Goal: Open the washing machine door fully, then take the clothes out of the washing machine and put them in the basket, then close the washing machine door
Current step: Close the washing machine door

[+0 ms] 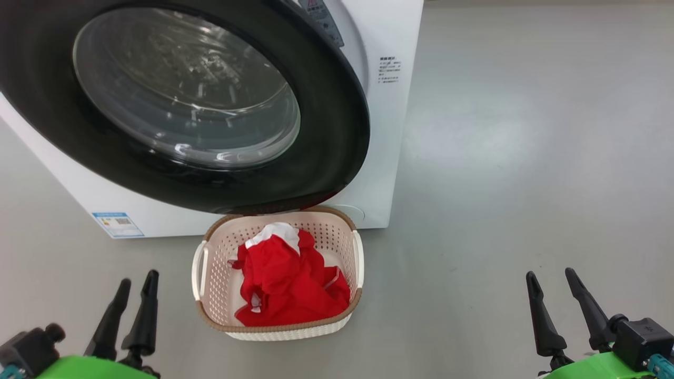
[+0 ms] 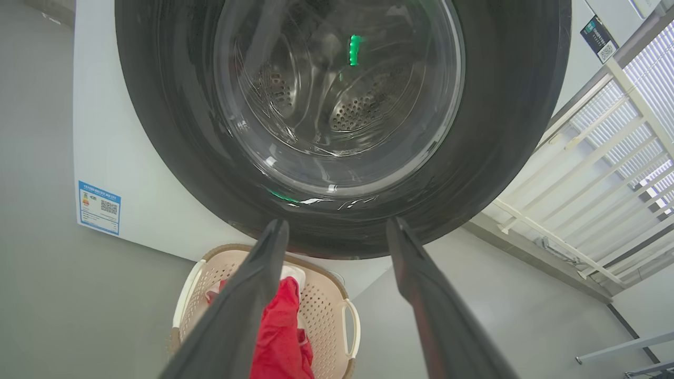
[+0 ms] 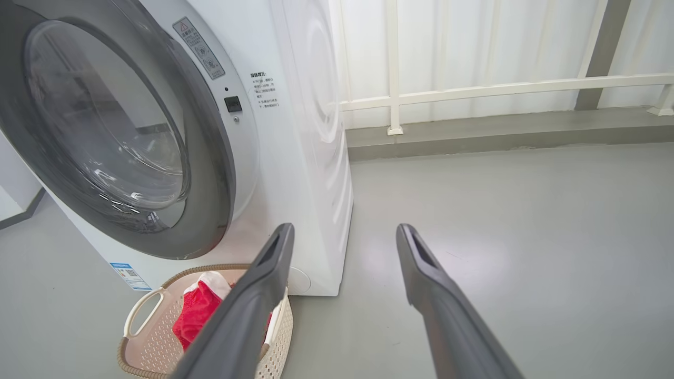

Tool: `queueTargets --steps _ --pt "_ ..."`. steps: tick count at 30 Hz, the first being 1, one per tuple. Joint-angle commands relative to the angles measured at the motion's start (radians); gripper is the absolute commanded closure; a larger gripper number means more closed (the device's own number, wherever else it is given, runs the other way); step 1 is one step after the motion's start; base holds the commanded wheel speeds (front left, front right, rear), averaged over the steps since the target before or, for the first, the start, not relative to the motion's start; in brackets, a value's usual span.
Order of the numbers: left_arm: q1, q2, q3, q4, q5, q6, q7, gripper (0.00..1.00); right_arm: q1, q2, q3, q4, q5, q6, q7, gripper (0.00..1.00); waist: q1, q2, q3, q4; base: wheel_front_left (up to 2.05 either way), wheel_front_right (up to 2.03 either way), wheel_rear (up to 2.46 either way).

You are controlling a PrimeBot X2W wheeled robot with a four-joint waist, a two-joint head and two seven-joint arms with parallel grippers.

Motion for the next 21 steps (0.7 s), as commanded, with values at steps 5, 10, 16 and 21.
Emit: queueTargets --steps 5,10,16,21 --pt "0.047 0.016 0.101 -0.04 0.105 -0.007 -0.004 0.0 0.01 -0.009 0.01 -0.03 0.006 0.006 -0.006 0.0 0.0 0.0 -0.028 -0.019 0.0 0.0 0.0" --pt "0.1 0.002 0.15 -0.062 0.228 -0.007 -0.004 0.0 0.028 -0.01 0.004 -0.038 0.008 0.006 -0.006 0.0 0.0 0.0 -0.045 -0.028 0.0 0.0 0.0" --pt "0.137 -0.031 0.212 -0.103 0.401 -0.007 -0.004 0.0 0.048 -0.012 -0.005 -0.046 0.007 0.006 -0.006 0.0 0.0 0.0 -0.057 -0.027 0.0 0.0 0.0" --pt "0.158 -0.075 0.278 -0.137 0.54 -0.007 -0.004 0.0 0.058 -0.011 -0.013 -0.053 0.006 0.006 -0.006 0.0 0.0 0.0 -0.057 -0.027 0.0 0.0 0.0"
